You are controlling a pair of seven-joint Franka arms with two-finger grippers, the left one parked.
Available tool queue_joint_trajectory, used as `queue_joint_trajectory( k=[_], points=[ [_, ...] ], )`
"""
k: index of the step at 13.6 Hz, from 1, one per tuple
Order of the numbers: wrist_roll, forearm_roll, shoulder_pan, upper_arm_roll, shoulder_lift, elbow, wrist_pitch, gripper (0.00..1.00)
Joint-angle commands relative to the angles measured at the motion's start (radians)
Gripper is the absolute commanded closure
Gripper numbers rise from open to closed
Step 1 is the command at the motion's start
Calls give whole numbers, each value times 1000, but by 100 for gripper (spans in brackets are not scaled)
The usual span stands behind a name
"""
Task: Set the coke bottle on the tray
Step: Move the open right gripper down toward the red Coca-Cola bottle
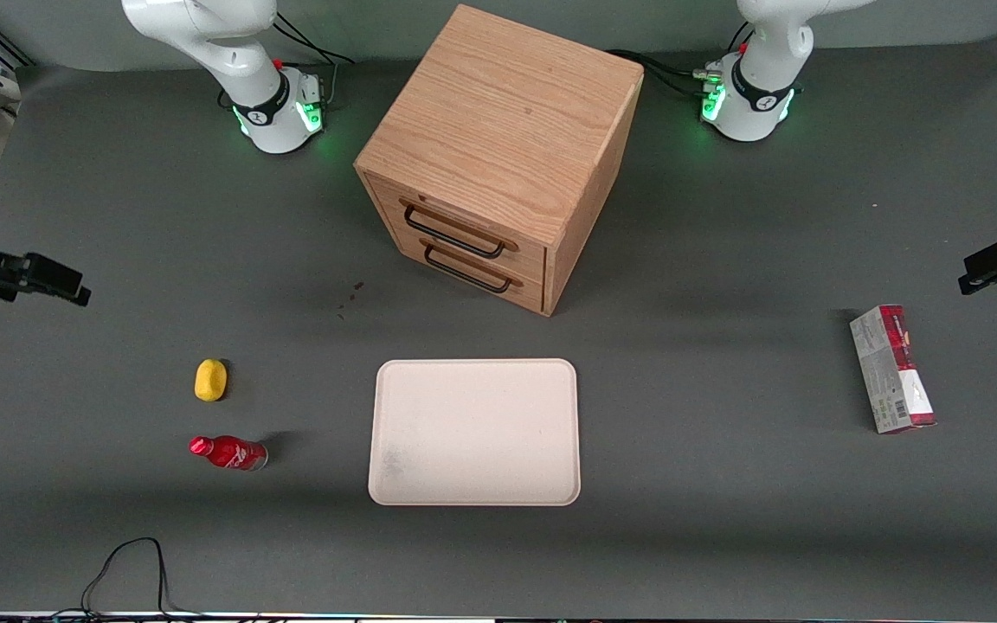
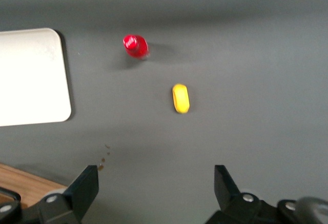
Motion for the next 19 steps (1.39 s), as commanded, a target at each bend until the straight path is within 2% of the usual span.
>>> queue_joint_trajectory(
  k=[1, 6, 10, 12, 19],
  points=[
    [-16, 1, 17, 21, 188, 226, -22, 0],
    [-22, 8, 15, 29, 354, 374, 7, 0],
    [-34, 8, 10, 35, 413, 388, 99, 0],
    [-34, 8, 7, 50, 455, 432, 102, 0],
    [-22, 8, 14, 52, 547, 423, 119, 0]
  ],
)
